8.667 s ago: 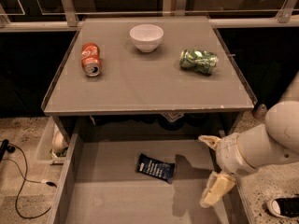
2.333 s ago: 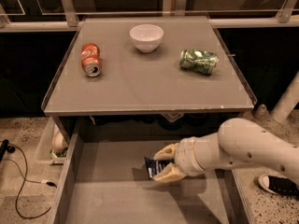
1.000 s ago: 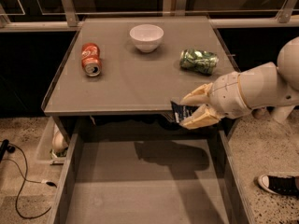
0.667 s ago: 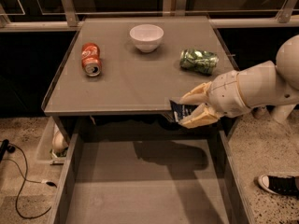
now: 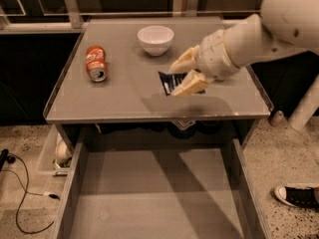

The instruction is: Pick rxbar blueberry from top drawer and place on counter

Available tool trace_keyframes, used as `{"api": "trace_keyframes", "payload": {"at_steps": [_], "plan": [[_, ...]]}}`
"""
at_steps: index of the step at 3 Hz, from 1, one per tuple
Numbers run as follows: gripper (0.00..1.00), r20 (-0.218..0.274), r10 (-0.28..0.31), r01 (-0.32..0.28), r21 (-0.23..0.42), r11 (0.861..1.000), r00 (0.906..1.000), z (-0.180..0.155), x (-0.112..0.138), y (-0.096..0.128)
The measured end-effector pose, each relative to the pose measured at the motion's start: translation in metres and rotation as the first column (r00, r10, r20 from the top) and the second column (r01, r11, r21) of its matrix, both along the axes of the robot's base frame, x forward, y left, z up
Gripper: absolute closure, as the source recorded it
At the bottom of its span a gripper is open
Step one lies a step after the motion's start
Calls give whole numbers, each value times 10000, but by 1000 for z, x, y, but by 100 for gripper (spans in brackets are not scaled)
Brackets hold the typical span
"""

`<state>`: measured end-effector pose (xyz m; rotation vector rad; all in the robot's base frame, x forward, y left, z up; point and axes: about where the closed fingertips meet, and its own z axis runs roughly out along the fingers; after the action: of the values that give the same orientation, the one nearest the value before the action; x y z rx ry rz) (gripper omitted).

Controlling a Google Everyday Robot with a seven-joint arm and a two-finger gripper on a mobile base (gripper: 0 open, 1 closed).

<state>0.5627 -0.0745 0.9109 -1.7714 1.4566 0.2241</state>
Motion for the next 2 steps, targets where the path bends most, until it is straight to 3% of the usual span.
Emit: {"api": "trace_keyframes", "payload": {"at_steps": [1, 2], "plan": [[100, 424, 648, -652, 74, 9978, 9970, 18, 42, 24], [100, 394, 748, -761, 339, 9965, 9964, 13, 83, 34]]}}
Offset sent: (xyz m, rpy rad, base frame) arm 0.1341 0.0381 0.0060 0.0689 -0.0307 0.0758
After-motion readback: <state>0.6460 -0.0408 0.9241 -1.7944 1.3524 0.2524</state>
